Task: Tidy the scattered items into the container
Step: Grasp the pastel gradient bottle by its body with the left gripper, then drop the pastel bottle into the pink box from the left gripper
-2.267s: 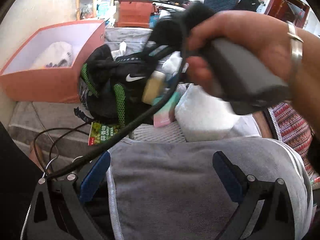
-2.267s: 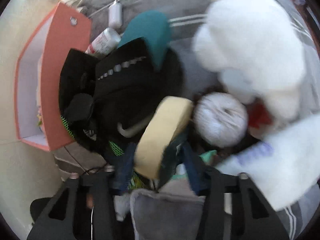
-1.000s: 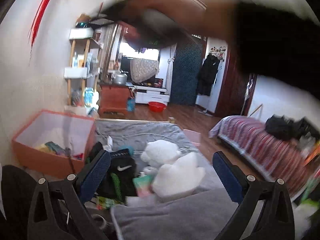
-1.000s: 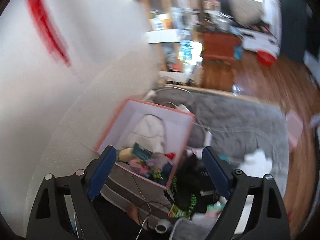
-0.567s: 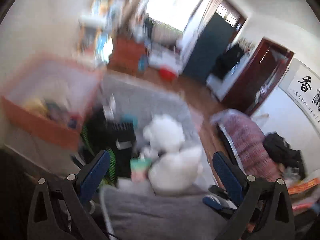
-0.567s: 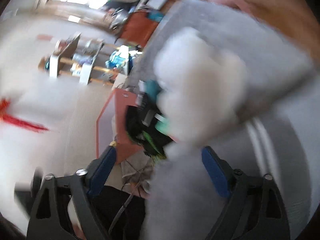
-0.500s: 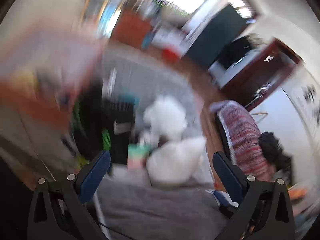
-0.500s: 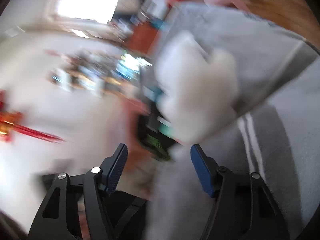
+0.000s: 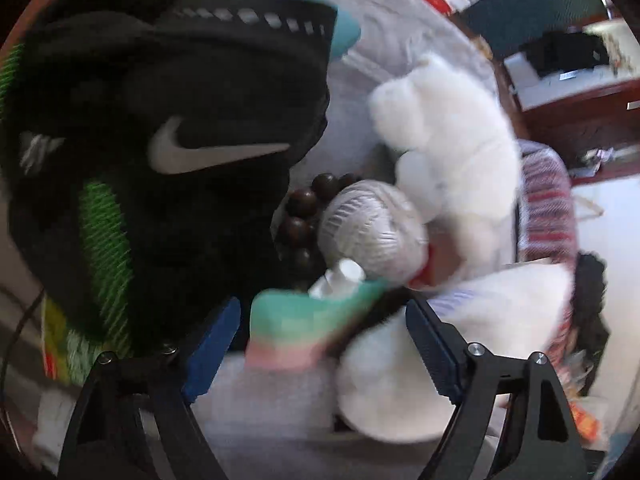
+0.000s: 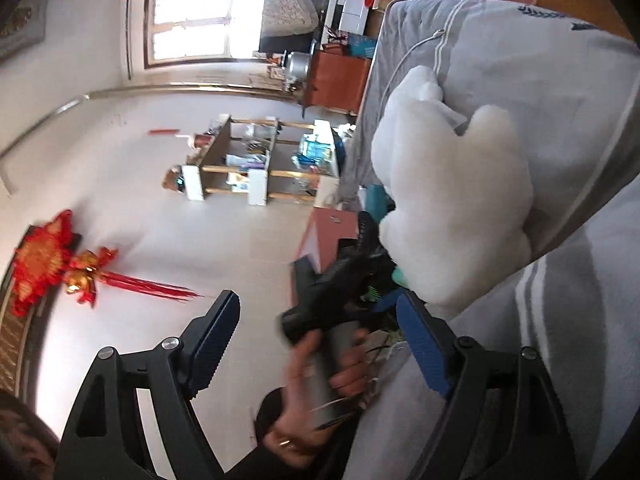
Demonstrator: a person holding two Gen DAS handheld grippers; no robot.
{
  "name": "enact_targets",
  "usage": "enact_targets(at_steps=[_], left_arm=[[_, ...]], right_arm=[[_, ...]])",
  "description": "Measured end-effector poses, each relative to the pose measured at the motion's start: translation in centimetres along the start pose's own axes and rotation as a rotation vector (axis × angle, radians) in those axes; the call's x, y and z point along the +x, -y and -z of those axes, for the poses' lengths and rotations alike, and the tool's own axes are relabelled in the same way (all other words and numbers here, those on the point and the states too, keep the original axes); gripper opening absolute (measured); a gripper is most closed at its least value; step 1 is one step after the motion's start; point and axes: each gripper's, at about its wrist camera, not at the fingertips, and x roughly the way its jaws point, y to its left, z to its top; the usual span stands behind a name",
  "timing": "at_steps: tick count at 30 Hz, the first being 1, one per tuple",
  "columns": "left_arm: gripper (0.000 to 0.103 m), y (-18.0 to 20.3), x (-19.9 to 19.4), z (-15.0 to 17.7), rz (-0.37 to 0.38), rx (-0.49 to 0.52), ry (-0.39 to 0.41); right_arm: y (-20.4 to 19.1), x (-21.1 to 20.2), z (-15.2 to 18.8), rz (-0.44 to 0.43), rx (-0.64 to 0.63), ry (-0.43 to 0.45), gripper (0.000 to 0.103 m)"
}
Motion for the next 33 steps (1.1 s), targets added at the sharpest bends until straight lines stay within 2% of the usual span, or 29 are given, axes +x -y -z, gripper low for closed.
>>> enact_targets(at_steps=[1, 2, 5, 7, 14, 19, 22, 26, 28, 30, 32, 33], left_arm=[[0.045, 0.1, 0.7, 0.1, 0.000, 0.020, -0.011], [0.037, 0.2, 1.2, 0.3, -0.004, 0.040, -0.033], [0.019, 1.1, 0.4, 1.6, -0.014, 0.103, -0.007], [0.011, 1.7, -0.4, 2.6, -0.011, 0.122, 0.002], [0.010, 2.5, -7.0, 5.1, 0.023, 0.095, 0.085], [0.010, 2.4, -16.2, 4.8, 0.124, 0.071, 0.188], [0.010, 1.4, -23.7, 3.6, 0.187, 0.045, 0.295], [0.010, -2.0, -34.5, 1.2, 0.208, 0.014, 0.526], [0.012, -4.0, -38.8, -0.9, 0.212, -0.019, 0.621], [0.024, -6.5, -40.9, -3.8, 0.181, -0.080, 0.646], [0.077, -9.6, -42.0, -6.3, 0.094, -0.196, 0.640], [0.082, -11.2, -42.5, -6.3, 0.054, -0.261, 0.654]], right_arm=[[0.0, 0.0, -0.1, -0.003, 0.001, -0.001, 0.081], [-0.1, -0.1, -0.1, -0.004, 0.001, -0.004, 0.081], [0.2, 0.0, -0.3, -0.014, 0.012, -0.005, 0.081], [0.4, -0.3, -0.4, -0.028, 0.021, 0.004, 0.081], [0.2, -0.9, -0.2, -0.022, 0.020, 0.022, 0.081], [0.1, -0.9, -0.1, -0.001, 0.021, 0.031, 0.081], [0.1, -0.9, 0.0, 0.015, 0.023, 0.036, 0.081], [0.1, -0.9, 0.0, 0.038, 0.028, 0.045, 0.080], [0.0, -0.8, 0.0, 0.050, 0.027, 0.047, 0.079], [0.0, -0.8, 0.0, 0.062, 0.025, 0.048, 0.079], [-0.1, -0.9, 0.1, 0.069, 0.025, 0.048, 0.079], [-0.1, -0.9, 0.1, 0.072, 0.025, 0.049, 0.079]])
